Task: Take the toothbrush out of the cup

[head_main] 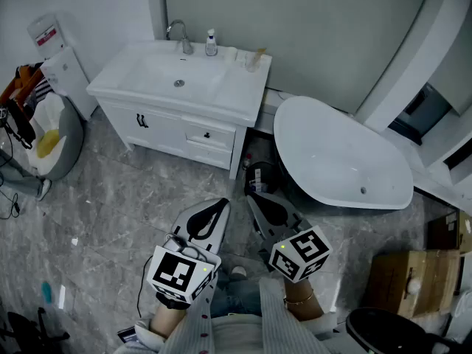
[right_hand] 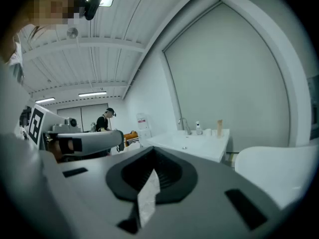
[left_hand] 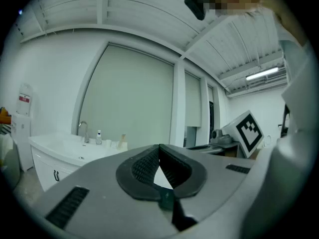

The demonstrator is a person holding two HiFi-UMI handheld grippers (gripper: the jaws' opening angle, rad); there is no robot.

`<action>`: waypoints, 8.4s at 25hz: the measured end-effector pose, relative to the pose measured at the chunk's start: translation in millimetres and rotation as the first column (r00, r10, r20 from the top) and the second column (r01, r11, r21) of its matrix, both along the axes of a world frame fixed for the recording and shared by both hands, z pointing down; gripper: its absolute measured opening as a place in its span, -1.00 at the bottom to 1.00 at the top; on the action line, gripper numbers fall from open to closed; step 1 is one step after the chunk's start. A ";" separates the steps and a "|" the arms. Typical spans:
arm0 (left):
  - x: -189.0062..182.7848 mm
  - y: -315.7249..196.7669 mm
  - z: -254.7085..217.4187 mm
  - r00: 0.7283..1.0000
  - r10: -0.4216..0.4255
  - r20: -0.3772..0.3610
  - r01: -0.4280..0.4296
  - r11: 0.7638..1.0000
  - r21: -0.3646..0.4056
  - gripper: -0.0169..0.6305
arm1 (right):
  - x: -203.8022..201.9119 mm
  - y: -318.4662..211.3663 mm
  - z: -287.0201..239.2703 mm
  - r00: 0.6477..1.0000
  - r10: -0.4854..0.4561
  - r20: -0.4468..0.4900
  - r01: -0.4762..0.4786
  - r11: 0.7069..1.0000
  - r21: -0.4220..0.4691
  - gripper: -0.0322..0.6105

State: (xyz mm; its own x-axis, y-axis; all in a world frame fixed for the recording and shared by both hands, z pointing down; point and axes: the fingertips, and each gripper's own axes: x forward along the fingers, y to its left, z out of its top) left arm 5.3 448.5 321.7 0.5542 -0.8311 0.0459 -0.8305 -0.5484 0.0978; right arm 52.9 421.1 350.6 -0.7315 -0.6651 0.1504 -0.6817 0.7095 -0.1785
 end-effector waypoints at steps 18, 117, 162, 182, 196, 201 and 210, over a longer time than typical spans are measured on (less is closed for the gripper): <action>31.3 -4.7 -2.2 1.000 -0.010 0.008 0.009 0.999 0.033 -0.90 | 37.3 -2.1 0.0 1.000 -0.006 0.028 0.006 1.000 0.010 -0.87; 1.6 -610.8 5.7 0.993 0.114 0.041 -0.112 0.993 -0.038 -0.90 | 3.1 -580.7 46.5 0.998 0.047 0.039 -0.039 0.980 -0.193 -0.86; 19.8 -700.0 21.0 0.962 0.270 0.031 -0.267 0.961 -0.078 -0.90 | 24.2 -663.1 73.5 0.979 0.201 -0.016 -0.198 0.943 -0.268 -0.86; 23.3 -732.9 56.5 0.955 0.296 0.004 -0.291 0.943 -0.164 -0.90 | 32.6 -691.2 117.3 0.967 0.249 -0.053 -0.252 0.907 -0.339 -0.64; 22.5 -752.9 83.3 0.954 0.301 0.005 -0.293 0.932 -0.212 -0.90 | 42.3 -717.9 152.3 0.937 0.321 -0.141 -0.348 0.899 -0.266 -0.24; 26.3 -756.4 93.6 0.951 0.308 0.009 -0.297 0.924 -0.242 -0.90 | 44.1 -725.6 153.8 0.932 0.336 -0.139 -0.360 0.904 -0.232 -0.17; 23.0 -762.0 110.4 0.954 0.298 0.018 -0.282 0.920 -0.272 -0.90 | 38.9 -744.3 153.6 0.933 0.334 -0.134 -0.355 0.914 -0.194 -0.17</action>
